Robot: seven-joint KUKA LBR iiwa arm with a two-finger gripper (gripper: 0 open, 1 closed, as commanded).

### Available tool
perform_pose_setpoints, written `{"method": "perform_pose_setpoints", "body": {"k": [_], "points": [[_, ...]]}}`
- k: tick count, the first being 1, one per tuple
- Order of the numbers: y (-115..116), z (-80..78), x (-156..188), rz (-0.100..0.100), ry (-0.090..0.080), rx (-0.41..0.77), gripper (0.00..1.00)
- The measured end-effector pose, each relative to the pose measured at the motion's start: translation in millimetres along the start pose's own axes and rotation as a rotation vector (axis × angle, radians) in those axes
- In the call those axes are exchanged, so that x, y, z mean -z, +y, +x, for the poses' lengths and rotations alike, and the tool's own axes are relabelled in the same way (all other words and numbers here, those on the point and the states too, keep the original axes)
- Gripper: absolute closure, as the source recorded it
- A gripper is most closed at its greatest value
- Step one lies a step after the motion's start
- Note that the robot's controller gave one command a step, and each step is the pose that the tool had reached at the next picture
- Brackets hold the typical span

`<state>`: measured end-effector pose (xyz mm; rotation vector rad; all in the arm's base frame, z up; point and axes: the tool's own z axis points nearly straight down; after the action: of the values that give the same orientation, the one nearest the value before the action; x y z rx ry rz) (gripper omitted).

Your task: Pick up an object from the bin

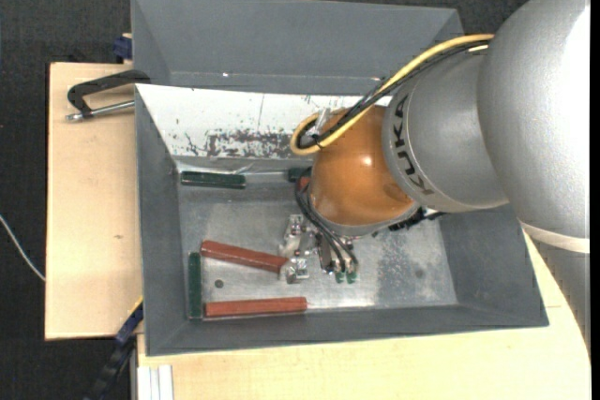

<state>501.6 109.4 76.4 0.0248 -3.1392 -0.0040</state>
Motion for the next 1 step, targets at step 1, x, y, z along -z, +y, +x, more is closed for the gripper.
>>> {"method": "perform_pose_setpoints", "body": {"k": [1], "points": [[0.0,0.0,0.0,0.0,0.0,0.0,1.0]]}}
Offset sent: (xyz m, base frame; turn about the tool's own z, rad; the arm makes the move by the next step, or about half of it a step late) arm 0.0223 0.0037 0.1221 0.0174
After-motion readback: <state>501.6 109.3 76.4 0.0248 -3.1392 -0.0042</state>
